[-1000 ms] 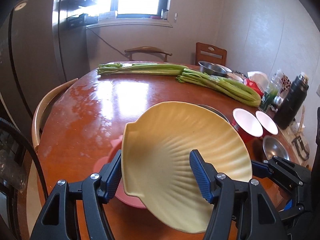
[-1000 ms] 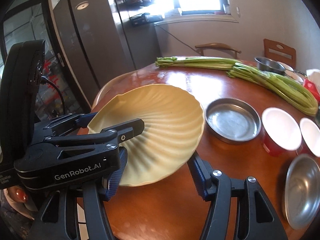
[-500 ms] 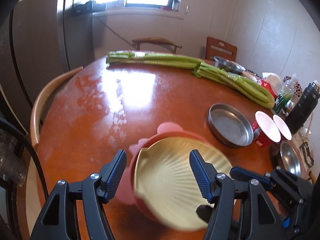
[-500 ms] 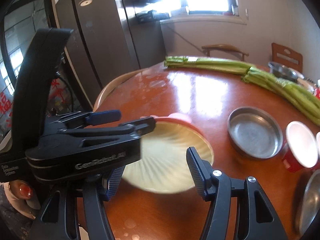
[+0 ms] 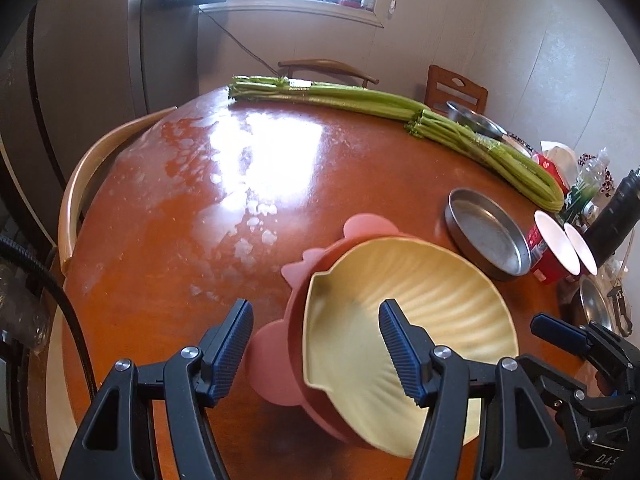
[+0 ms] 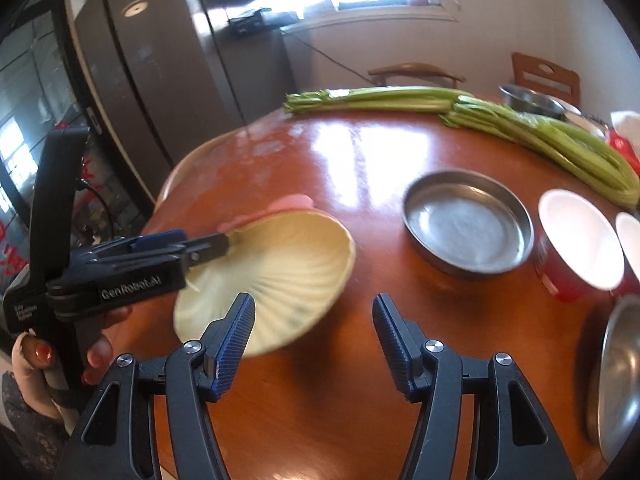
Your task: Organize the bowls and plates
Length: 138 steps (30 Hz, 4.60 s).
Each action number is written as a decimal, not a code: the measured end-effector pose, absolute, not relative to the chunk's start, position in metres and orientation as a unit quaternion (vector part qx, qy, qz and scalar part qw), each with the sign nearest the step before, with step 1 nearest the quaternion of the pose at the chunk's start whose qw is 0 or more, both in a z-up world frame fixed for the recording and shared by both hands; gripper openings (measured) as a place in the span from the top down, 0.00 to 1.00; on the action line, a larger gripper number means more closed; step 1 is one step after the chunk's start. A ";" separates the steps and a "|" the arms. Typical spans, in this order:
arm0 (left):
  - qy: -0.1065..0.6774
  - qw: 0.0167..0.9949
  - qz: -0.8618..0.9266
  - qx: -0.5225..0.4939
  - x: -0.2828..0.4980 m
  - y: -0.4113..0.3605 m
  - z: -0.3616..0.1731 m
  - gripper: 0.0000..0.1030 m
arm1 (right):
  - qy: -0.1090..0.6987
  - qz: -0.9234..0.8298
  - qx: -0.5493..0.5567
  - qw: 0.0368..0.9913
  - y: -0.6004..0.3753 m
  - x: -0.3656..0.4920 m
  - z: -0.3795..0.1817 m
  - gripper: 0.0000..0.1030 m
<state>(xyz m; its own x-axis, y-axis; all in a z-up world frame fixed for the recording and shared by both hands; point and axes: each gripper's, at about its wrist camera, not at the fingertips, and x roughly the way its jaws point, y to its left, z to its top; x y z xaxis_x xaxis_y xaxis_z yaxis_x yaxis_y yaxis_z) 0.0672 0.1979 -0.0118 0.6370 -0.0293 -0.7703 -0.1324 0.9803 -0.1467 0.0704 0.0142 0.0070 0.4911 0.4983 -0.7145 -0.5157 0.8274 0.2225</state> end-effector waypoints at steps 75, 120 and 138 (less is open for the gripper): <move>0.421 0.903 0.038 -0.082 0.072 0.169 0.020 0.36 | 0.364 0.294 0.003 0.884 0.009 0.074 0.026 0.37; 0.491 0.870 -0.025 0.020 0.212 0.051 0.031 0.36 | 0.417 0.215 0.129 0.873 -0.086 0.130 0.013 0.37; 0.550 0.835 -0.026 -0.006 0.250 0.055 -0.025 0.37 | 0.468 0.190 0.172 0.845 -0.092 0.160 -0.022 0.37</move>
<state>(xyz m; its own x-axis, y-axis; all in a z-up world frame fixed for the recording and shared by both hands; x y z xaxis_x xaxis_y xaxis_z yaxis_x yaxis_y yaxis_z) 0.2501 0.0554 -0.0247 0.3943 -0.0508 -0.9176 0.0365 0.9986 -0.0396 0.1601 -0.0924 -0.0223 0.4890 0.4831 -0.7263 -0.1604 0.8682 0.4695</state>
